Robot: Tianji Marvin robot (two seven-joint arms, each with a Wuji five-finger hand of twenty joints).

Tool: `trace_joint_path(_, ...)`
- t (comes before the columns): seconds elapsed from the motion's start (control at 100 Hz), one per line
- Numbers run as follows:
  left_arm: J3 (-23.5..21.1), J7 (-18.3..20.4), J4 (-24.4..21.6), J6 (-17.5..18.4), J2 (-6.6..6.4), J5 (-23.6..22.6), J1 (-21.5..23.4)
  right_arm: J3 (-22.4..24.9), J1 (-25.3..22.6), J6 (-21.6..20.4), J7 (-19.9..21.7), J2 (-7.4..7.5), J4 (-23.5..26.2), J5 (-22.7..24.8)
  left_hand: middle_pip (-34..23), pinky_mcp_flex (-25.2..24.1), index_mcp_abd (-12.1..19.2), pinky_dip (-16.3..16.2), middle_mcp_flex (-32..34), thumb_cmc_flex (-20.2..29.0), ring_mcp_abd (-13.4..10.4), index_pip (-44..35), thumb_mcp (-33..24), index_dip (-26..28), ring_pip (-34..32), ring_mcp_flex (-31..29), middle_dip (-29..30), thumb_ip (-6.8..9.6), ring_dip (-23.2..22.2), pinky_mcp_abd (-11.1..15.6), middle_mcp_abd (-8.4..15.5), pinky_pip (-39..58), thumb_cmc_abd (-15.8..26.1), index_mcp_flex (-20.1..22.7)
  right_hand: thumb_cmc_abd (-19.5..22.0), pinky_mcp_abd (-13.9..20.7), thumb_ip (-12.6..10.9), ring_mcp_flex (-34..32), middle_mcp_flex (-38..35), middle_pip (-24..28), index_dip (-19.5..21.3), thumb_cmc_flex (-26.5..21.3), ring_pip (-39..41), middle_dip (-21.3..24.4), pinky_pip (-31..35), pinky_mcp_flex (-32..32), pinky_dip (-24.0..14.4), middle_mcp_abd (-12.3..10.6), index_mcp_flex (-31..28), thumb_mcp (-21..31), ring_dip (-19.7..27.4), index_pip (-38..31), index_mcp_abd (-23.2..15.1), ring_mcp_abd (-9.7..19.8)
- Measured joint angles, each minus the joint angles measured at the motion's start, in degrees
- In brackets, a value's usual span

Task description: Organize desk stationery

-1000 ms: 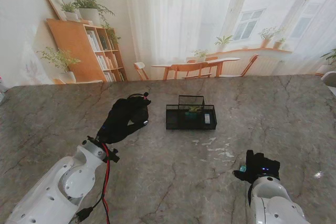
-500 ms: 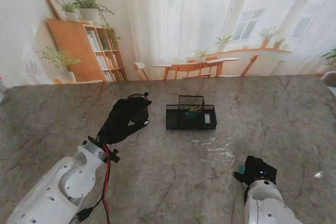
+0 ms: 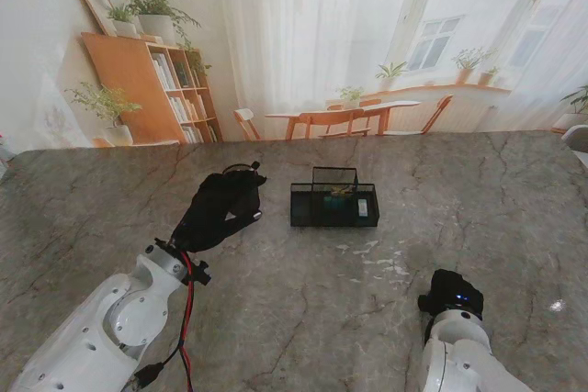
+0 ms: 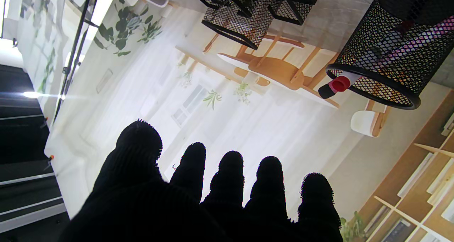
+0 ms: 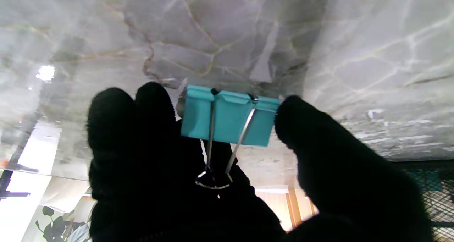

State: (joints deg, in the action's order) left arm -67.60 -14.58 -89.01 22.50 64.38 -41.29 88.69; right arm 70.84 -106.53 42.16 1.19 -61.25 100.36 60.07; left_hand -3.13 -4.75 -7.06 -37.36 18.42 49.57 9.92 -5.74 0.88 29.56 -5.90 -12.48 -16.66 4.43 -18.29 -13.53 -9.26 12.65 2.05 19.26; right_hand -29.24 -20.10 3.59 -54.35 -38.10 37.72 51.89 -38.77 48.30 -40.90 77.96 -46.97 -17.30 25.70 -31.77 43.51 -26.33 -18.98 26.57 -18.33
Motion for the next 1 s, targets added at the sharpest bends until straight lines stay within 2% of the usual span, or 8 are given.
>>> trace_joint_path(0.22,0.0,0.0,0.0,0.0,0.00,0.0,0.0,-0.3,0.6,1.4,-1.7,-0.37,-0.1,-2.9,0.0,0.0,0.0,0.0,0.0,0.0,0.0,0.0,0.0,0.0,0.0,0.0,0.0,0.00,0.0,0.0,0.0,0.0,0.0,0.0,-1.9,0.6,0.3,-2.4,-2.4,3.5,0.7,-2.2,0.0,0.1,0.0,-3.6,3.2,-0.3,-0.7,0.6,1.0,-1.4,-0.7,-0.1)
trace_joint_path(0.35,0.0,0.0,0.0,0.0,0.00,0.0,0.0,-0.3,0.9,1.5,-2.8,-0.69,-0.3,-4.5,0.0,0.0,0.0,0.0,0.0,0.0,0.0,0.0,0.0,0.0,0.0,0.0,0.0,0.00,0.0,0.0,0.0,0.0,0.0,0.0,-3.9,0.6,3.9,-4.7,-5.2,4.7,-1.5,-3.4,-0.5,-0.1,0.0,-5.7,6.0,-0.6,-0.7,0.6,2.1,-5.3,-0.8,0.0)
trace_joint_path(0.44,0.0,-0.1,0.0,0.0,0.00,-0.1,0.0,-0.3,1.0,1.5,-2.9,-0.82,-0.4,-4.5,0.0,0.0,0.0,0.0,0.0,0.0,0.0,0.0,0.0,0.0,0.0,0.0,0.0,0.00,0.0,0.0,0.0,0.0,0.0,0.0,-4.9,0.6,5.2,-6.1,-6.3,4.4,-4.4,-3.5,-1.4,0.5,0.6,-7.0,7.3,-1.0,-0.7,1.1,3.1,-8.4,-1.3,0.2)
trace_joint_path(0.46,0.0,-0.1,0.0,0.0,0.00,-0.1,0.0,-0.2,1.0,1.4,-3.0,-0.84,-0.4,-4.5,0.0,0.0,0.0,0.0,0.0,0.0,0.0,0.0,0.0,0.0,0.0,0.0,0.0,0.00,0.0,0.0,0.0,0.0,0.0,0.0,-5.3,0.6,5.7,-6.3,-7.3,4.5,-5.1,-3.5,-1.5,-0.5,0.6,-7.2,7.4,-2.2,-0.7,1.4,3.3,-9.1,-1.4,0.3)
trace_joint_path(0.63,-0.1,-0.1,0.0,0.0,0.00,-0.1,0.0,0.7,0.7,0.1,-3.7,-1.24,-0.6,-4.7,0.0,0.0,0.0,0.0,0.0,0.0,0.0,0.0,0.0,0.0,0.0,0.0,0.0,0.00,0.0,0.0,0.0,0.0,0.0,0.0,-7.8,0.6,7.1,-8.2,-10.3,5.0,-7.3,-4.0,-2.4,0.0,1.3,-9.1,8.8,-5.7,-0.6,1.6,4.6,-13.9,-4.0,0.5)
trace_joint_path(0.76,-0.1,0.0,0.0,0.0,0.00,-0.1,0.0,1.4,0.2,-1.1,-4.1,-1.44,-0.4,-4.7,0.0,0.0,0.0,0.0,0.0,0.0,0.0,0.0,0.0,0.0,0.0,0.0,0.0,0.00,0.0,0.0,0.0,0.0,0.0,0.0,-9.2,1.2,8.7,-8.7,-11.0,5.0,-7.8,-4.7,-2.5,-0.2,1.6,-9.8,9.5,-5.8,-1.4,2.1,5.8,-20.7,-4.7,1.1)
trace_joint_path(0.88,-0.1,0.0,0.0,0.0,-0.01,-0.1,0.0,1.7,-0.1,-1.3,-4.4,-1.53,-0.2,-5.1,0.0,0.0,0.0,0.0,0.0,0.0,0.0,0.0,0.0,0.0,0.0,0.0,0.0,0.00,0.0,0.0,0.0,0.0,0.0,0.0,-10.4,1.3,9.9,-9.1,-11.6,5.0,-7.8,-5.2,-2.5,-0.3,1.6,-10.4,9.7,-5.8,-2.2,2.1,6.4,-22.5,-5.1,1.3)
trace_joint_path(1.0,-0.1,0.0,0.0,0.0,-0.01,-0.1,0.0,1.9,-0.2,-1.4,-5.1,-1.70,-0.1,-5.8,0.0,0.0,0.0,0.0,0.0,0.0,0.0,0.0,0.0,0.0,0.0,0.0,0.0,0.00,0.0,0.0,0.0,0.0,0.0,0.0,-12.0,1.4,9.9,-9.6,-12.3,5.0,-7.9,-5.9,-2.5,-0.3,1.6,-11.0,10.2,-6.2,-2.3,2.1,6.8,-23.7,-5.7,1.4)
